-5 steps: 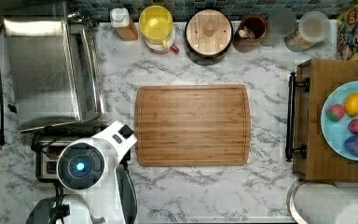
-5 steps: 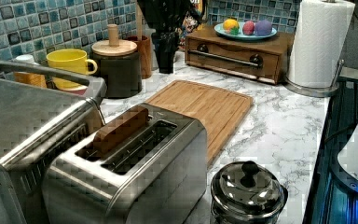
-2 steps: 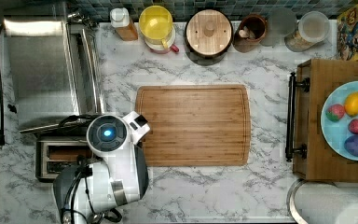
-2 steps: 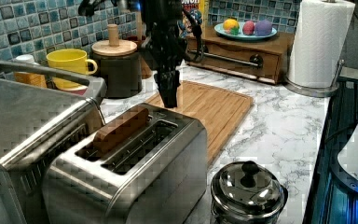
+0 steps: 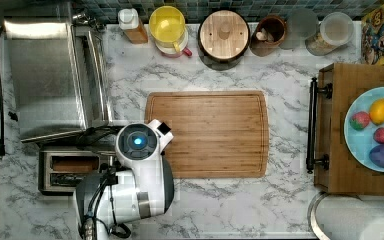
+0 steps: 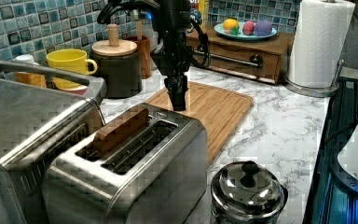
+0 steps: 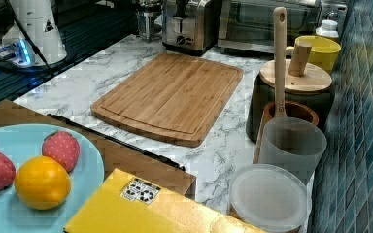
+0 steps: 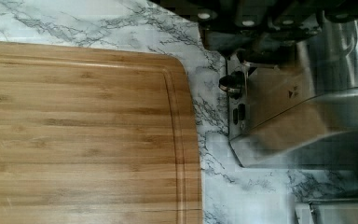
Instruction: Turn on the toaster.
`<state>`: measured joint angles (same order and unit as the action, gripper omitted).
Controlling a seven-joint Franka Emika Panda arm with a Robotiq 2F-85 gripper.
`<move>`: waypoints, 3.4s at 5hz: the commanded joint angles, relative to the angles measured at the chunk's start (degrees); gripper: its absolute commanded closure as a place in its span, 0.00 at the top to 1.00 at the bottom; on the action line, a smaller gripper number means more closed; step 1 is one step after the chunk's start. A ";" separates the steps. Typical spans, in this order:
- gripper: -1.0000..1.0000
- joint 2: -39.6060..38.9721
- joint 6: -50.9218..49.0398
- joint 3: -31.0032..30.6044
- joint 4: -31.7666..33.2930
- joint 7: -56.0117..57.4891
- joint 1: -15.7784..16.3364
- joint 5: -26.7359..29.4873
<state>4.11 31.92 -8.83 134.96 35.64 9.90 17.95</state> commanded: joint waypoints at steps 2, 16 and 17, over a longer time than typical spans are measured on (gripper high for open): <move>0.00 2.71 -0.05 -0.77 -1.07 8.00 1.25 9.50; 0.00 -24.63 -3.13 2.07 -3.39 -7.14 2.34 0.58; 0.00 -24.64 -3.12 1.96 -3.38 -7.18 2.21 0.54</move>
<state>-13.00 24.02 -7.82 122.76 32.03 11.30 19.79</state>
